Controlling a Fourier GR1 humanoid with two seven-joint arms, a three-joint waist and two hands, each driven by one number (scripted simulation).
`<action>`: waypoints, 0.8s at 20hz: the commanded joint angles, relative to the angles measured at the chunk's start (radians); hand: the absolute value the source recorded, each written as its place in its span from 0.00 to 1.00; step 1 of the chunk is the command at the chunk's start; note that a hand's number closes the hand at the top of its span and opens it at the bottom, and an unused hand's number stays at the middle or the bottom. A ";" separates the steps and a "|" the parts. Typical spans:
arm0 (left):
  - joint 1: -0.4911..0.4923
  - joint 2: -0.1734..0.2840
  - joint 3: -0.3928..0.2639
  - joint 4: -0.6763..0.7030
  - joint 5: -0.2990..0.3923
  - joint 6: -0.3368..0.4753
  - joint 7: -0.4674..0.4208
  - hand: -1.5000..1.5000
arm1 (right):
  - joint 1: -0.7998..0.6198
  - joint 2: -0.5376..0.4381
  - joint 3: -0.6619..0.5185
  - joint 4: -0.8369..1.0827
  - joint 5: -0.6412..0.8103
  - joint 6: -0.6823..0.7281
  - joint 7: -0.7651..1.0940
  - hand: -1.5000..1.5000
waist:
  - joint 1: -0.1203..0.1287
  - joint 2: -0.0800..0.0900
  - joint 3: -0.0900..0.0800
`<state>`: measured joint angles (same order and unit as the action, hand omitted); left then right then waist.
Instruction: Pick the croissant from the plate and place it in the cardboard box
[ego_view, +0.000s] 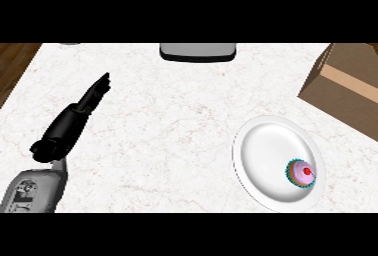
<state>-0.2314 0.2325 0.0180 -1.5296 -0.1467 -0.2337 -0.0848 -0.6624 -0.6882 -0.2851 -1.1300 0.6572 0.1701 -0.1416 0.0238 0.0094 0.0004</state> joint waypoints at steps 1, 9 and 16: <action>-0.064 -0.007 -0.001 0.008 0.005 -0.004 0.039 0.50 | -0.060 -0.069 0.044 0.246 0.095 -0.023 -0.098 1.00 | 0.019 0.009 0.001; -0.036 -0.023 -0.027 -0.010 -0.018 0.001 0.030 0.50 | -0.173 -0.172 0.115 0.573 0.161 0.156 -0.228 1.00 | 0.033 0.010 0.002; -0.080 -0.023 -0.015 0.013 -0.013 -0.003 0.045 0.50 | -0.198 -0.249 0.181 0.755 0.242 0.256 -0.403 0.00 | 0.034 0.015 0.003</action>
<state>-0.2822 0.2183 0.0078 -1.5333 -0.1475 -0.2461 -0.0530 -0.8121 -0.8993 -0.1321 -0.4723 0.8712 0.3488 -0.4480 0.0546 0.0216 0.0033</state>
